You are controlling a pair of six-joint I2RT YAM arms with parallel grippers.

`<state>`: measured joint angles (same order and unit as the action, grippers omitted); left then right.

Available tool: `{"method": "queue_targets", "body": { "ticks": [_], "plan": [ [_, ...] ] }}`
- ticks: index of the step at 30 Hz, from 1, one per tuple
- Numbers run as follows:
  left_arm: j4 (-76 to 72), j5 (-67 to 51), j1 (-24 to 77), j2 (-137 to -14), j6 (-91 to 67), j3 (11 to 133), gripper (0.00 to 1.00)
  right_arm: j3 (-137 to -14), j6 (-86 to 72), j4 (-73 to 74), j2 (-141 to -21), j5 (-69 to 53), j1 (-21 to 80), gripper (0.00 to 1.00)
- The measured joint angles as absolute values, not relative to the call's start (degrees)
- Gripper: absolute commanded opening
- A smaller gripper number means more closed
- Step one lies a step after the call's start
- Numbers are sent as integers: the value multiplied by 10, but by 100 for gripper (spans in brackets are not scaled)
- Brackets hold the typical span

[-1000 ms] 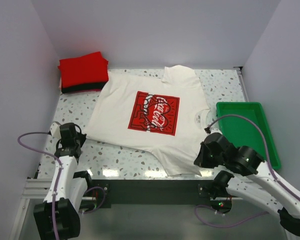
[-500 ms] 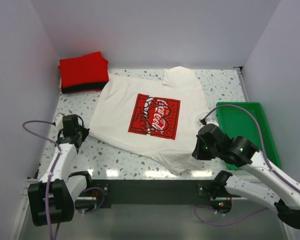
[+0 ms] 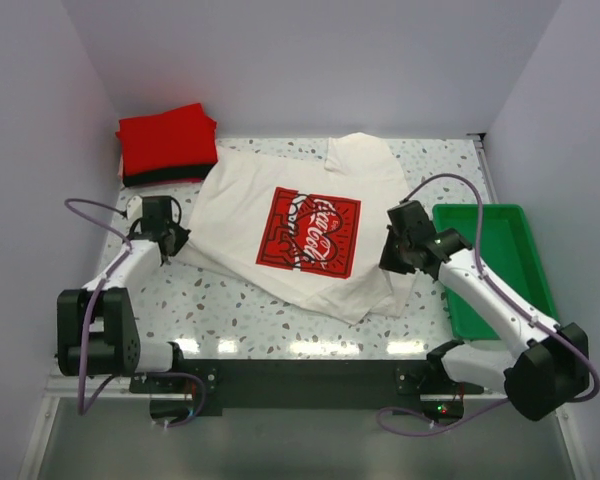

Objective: Fold and stack the t-shirts
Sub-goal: Fold the tshirt

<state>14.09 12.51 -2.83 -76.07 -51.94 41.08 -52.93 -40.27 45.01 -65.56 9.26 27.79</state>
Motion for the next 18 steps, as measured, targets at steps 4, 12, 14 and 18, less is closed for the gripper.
{"method": "queue_targets", "body": {
  "ticks": [4,12,14,18],
  "plan": [
    [143,129,-28,-816,-521,446,0,-530,-382,409,-698,52,236,0],
    [145,139,-26,-869,-534,497,0,-534,-362,355,-739,-14,155,0],
    [145,142,-26,-873,-535,502,0,-536,-359,349,-739,-28,141,0],
    [147,147,-26,-880,-535,509,0,-540,-355,339,-740,-53,117,0]
  ]
}}
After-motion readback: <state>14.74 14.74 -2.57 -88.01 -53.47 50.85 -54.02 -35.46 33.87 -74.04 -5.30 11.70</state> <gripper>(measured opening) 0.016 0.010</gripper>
